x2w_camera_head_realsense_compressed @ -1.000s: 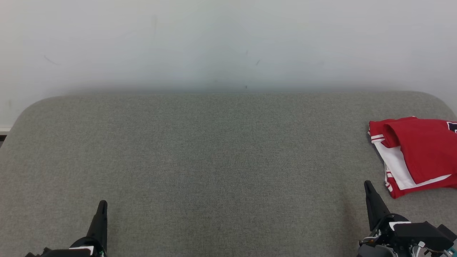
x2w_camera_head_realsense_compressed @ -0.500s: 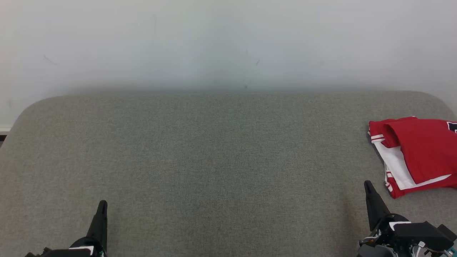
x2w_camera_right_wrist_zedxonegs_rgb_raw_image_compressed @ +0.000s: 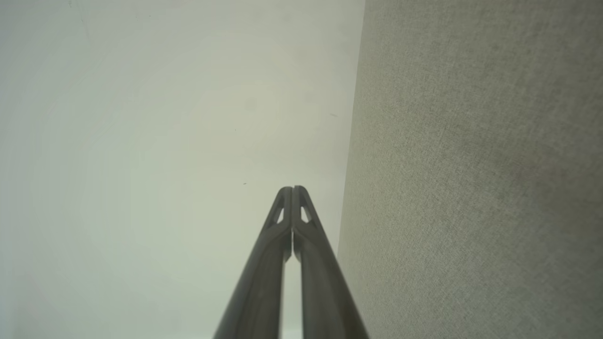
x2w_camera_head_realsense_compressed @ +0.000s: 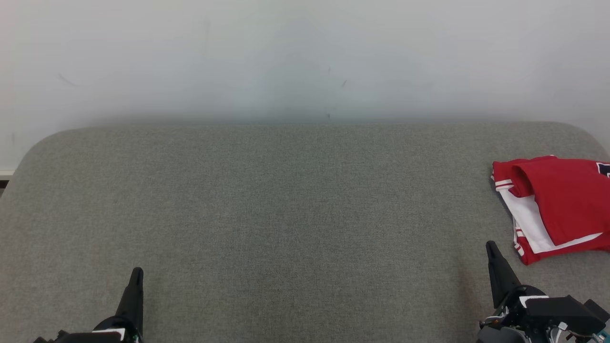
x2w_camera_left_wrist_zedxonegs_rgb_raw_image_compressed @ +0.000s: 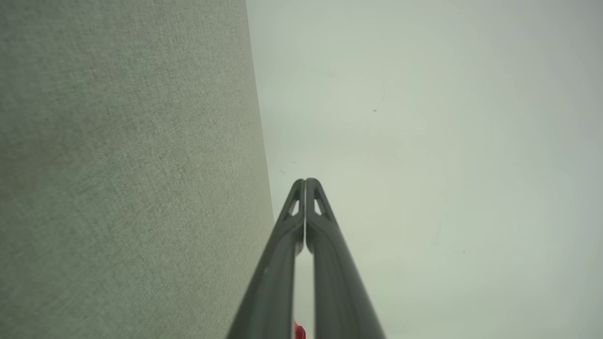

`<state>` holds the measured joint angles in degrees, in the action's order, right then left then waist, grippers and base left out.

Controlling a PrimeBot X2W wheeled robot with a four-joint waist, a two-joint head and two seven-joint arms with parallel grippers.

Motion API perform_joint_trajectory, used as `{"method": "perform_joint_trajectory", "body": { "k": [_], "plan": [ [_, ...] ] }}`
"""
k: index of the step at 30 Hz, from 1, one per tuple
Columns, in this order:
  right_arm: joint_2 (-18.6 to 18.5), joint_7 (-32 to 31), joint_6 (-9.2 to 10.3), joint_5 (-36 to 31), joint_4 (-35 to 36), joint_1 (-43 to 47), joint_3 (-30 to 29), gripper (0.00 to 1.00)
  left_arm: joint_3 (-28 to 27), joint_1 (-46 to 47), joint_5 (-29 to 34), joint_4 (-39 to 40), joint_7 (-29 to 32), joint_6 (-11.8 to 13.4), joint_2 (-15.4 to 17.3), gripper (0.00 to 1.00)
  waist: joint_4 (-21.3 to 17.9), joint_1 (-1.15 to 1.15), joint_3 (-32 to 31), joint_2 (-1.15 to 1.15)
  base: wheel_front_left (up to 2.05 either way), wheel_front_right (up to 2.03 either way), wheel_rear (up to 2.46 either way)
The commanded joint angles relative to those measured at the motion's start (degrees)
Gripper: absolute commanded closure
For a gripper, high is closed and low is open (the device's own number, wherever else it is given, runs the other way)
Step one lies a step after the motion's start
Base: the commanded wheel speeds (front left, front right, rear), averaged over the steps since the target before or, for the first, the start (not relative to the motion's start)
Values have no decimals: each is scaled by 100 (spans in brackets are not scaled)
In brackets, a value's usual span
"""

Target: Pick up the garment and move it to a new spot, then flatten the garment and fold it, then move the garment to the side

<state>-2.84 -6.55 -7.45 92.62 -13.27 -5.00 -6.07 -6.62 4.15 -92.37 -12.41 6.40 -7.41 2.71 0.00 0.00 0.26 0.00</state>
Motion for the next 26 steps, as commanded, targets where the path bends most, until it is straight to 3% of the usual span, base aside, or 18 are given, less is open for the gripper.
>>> {"method": "perform_joint_trajectory", "body": {
  "k": [1, 26],
  "plan": [
    [-7, -16, -6, -6, 31, -50, -3, 100, -17, 68, -43, 12, 17, -16, 32, 100, 0, 0, 0, 0, 0, 0, 0],
    [-7, -16, -6, -6, 31, -51, -1, 100, -17, 68, -44, 12, 16, -16, 32, 100, 0, 0, 0, 0, 0, 0, 0]
  ]
}}
